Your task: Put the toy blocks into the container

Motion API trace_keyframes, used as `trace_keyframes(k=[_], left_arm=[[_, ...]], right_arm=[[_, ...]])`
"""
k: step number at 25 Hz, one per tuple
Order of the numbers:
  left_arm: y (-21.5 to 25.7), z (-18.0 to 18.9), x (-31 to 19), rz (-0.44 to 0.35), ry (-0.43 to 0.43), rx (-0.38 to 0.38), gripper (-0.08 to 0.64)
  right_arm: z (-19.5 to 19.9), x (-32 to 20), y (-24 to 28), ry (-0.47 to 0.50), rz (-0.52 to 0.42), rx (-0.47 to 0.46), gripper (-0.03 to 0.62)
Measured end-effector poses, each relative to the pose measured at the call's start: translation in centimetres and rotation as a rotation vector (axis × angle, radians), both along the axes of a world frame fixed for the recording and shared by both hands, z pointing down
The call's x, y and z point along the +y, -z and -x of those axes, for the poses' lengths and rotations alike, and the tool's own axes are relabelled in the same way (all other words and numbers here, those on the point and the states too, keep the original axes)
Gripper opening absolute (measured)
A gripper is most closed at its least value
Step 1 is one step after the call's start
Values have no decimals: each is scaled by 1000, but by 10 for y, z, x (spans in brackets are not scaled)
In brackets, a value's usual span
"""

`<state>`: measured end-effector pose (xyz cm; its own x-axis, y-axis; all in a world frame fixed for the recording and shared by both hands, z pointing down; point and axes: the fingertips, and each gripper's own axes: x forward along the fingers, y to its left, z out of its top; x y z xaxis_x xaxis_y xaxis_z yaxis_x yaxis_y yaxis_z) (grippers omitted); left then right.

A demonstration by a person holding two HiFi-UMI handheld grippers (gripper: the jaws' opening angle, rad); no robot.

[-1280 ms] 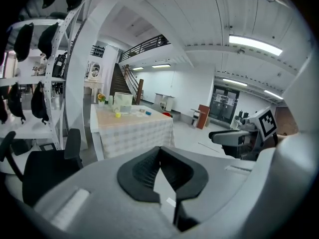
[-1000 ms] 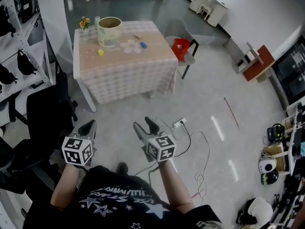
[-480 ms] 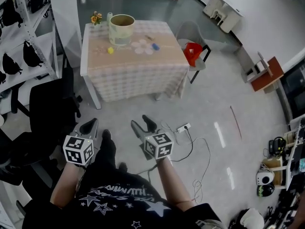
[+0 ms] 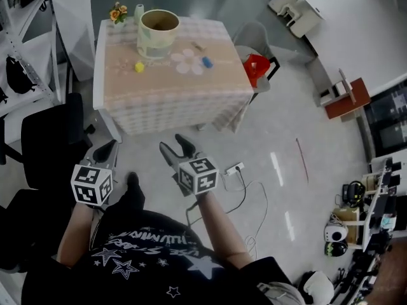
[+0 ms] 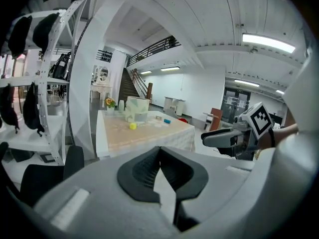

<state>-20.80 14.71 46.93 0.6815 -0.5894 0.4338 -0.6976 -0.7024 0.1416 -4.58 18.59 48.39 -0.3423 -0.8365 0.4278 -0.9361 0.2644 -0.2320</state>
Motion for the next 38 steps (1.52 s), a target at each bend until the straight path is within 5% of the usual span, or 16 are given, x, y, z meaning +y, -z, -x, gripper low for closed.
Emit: trace_keyframes(k=[11,28,38], left_arm=[[-3,39,-125,21,110,25,9],[-24,34,-203,32,131,-26,11],[-46,25,-243,89,357,-67,11]], right_arm=[[34,-142,0,84,22,33,244],[14,-247,-28,87,68,127,244],[6,-325,-59,248,101,163,244]])
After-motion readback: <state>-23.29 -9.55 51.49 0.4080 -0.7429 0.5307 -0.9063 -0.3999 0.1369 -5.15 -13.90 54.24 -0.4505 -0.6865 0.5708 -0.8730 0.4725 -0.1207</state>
